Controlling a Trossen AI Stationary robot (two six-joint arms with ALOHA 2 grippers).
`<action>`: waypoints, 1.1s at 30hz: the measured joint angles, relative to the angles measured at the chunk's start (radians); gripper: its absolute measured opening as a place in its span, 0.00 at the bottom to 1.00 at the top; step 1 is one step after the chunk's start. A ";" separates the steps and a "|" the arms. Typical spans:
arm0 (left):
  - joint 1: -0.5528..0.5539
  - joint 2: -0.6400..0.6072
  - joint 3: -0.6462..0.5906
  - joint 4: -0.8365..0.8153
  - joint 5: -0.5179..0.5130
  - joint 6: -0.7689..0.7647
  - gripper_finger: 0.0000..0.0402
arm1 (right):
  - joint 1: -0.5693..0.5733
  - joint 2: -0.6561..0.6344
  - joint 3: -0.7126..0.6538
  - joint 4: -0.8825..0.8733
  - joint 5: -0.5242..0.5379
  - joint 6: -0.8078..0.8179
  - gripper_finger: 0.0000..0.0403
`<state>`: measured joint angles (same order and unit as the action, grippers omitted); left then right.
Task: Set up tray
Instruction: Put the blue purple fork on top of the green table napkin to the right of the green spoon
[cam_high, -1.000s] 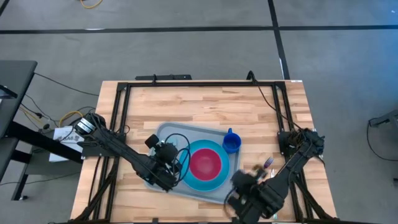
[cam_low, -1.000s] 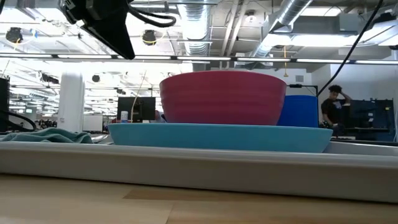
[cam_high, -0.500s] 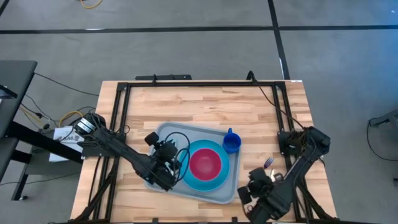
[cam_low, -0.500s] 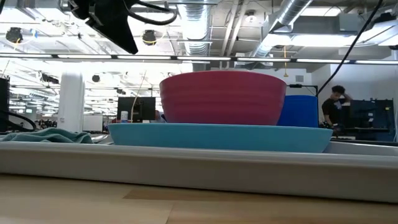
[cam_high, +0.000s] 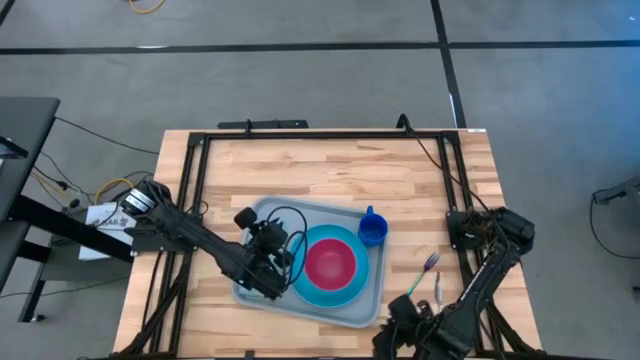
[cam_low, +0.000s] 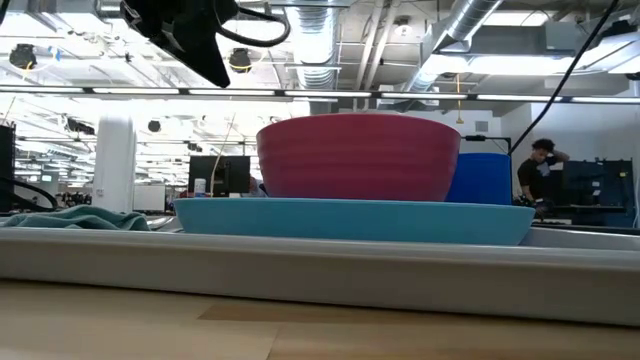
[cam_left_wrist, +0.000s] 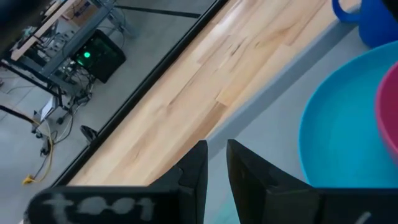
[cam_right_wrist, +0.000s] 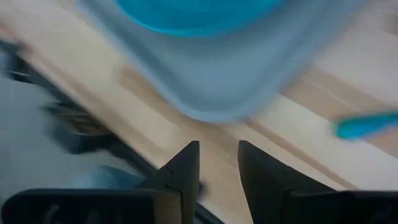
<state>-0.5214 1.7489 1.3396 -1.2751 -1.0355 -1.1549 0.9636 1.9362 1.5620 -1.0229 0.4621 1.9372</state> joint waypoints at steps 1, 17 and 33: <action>0.005 0.000 0.000 0.000 0.000 0.000 0.12 | -0.004 0.000 0.000 0.032 0.024 -0.019 0.25; 0.046 0.000 0.000 0.002 0.000 -0.004 0.12 | -0.115 0.011 -0.001 0.162 -0.053 -0.295 0.25; 0.046 0.000 0.000 0.002 0.000 -0.007 0.12 | 0.098 0.000 -0.055 -0.499 -0.221 0.491 0.25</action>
<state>-0.4759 1.7489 1.3392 -1.2734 -1.0359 -1.1619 1.0620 1.9358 1.5065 -1.5218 0.2415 2.4278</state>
